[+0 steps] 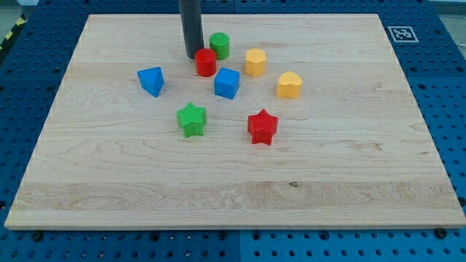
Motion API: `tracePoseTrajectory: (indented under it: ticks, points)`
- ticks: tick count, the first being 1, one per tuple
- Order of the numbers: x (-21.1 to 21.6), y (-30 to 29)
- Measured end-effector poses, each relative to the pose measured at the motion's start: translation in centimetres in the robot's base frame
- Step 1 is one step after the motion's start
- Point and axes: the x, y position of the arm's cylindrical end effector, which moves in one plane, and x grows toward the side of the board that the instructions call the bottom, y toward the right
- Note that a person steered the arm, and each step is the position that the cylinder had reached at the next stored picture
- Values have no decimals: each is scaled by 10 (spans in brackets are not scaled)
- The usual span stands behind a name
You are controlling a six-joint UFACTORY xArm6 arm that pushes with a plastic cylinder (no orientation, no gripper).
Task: Slide the blue triangle towards the center
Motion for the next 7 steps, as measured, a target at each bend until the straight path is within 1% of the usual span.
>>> tracePoseTrajectory:
  ticks: [1, 2, 3, 4, 5, 6, 7]
  points:
    - [-1, -28]
    - [-8, -39]
    - [0, -72]
    - [26, -113]
    - [58, -114]
    - [59, -114]
    - [70, -114]
